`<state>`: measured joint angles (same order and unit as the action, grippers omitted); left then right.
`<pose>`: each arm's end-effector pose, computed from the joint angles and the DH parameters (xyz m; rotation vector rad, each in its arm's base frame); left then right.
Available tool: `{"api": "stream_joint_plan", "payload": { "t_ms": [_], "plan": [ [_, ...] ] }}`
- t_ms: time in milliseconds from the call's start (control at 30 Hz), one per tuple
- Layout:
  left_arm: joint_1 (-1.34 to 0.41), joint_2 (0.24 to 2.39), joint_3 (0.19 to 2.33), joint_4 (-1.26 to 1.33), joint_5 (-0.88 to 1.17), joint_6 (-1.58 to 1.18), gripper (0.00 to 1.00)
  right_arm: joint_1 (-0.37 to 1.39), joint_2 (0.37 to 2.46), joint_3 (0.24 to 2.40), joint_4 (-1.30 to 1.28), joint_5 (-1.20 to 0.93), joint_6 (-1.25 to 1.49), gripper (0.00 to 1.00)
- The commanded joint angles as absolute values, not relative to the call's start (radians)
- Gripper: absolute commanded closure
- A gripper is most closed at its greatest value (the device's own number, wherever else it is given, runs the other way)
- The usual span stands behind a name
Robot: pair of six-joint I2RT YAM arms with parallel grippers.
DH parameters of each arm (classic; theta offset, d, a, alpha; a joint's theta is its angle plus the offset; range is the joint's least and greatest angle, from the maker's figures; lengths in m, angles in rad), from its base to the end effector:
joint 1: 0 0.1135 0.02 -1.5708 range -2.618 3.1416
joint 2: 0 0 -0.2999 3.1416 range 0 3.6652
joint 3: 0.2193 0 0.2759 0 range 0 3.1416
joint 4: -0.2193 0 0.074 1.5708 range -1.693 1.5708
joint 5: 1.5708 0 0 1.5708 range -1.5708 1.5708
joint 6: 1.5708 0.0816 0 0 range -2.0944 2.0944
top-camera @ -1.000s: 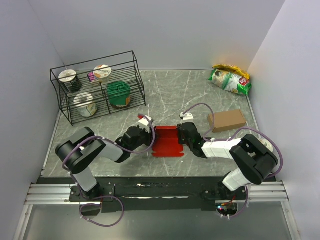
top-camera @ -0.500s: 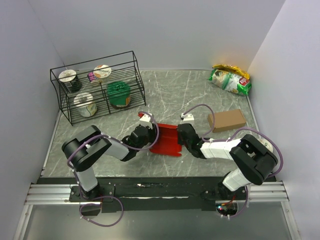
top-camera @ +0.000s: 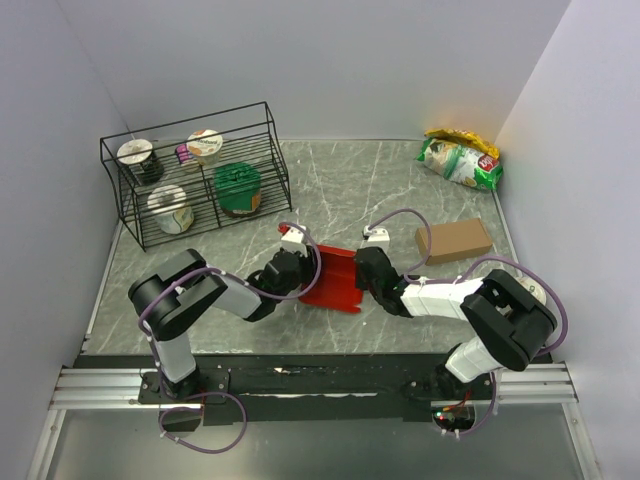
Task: Fold the paper box
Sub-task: Fold the paper box at the center of the board.
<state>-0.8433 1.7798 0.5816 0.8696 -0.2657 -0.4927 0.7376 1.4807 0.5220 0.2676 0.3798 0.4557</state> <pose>0.2692 -0.2701 0.1286 0.1551 1.9356 -0.6540 0.2515 0.1876 0.1308 -0.1123 2.2112 0.2324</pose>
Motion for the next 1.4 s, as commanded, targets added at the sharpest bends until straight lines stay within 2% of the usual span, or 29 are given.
{"api": "stream_joint_plan", "payload": {
  "t_ms": [0,67,100,167,267,400,533,600,667,700,800,1367],
  "plan": [
    [-0.859,1.734,0.533,0.963,-0.152,-0.460,0.32,0.759,1.457,0.546,0.253,0.252,0.459,0.80],
    [-0.853,1.703,0.506,0.980,-0.091,-0.434,0.18,0.756,1.457,0.557,0.245,0.238,0.440,0.80],
    [-0.848,1.665,0.474,0.986,-0.062,-0.411,0.08,0.743,1.456,0.557,0.244,0.227,0.417,0.80],
    [-0.830,1.625,0.447,0.982,0.047,-0.381,0.02,0.726,1.451,0.552,0.250,0.193,0.407,0.80],
    [-0.778,1.540,0.387,0.948,0.158,-0.354,0.04,0.683,1.443,0.542,0.258,0.138,0.377,0.80],
    [-0.684,1.404,0.302,0.933,0.421,-0.377,0.04,0.643,1.436,0.528,0.276,0.063,0.332,0.80],
    [-0.612,1.333,0.295,0.801,0.547,-0.348,0.04,0.617,1.443,0.515,0.305,0.006,0.301,0.80],
    [-0.549,1.347,0.281,0.845,0.599,-0.379,0.03,0.606,1.451,0.514,0.313,-0.043,0.293,0.80],
    [-0.513,1.376,0.290,0.876,0.664,-0.390,0.11,0.598,1.459,0.515,0.316,-0.057,0.290,0.80],
    [-0.508,1.406,0.305,0.879,0.675,-0.388,0.22,0.600,1.462,0.517,0.318,-0.066,0.291,0.80],
    [-0.506,1.448,0.321,0.916,0.690,-0.383,0.37,0.597,1.470,0.520,0.321,-0.080,0.295,0.80],
    [-0.554,1.551,0.380,1.003,0.604,-0.354,0.61,0.601,1.468,0.514,0.333,-0.072,0.311,0.80]
  ]
}}
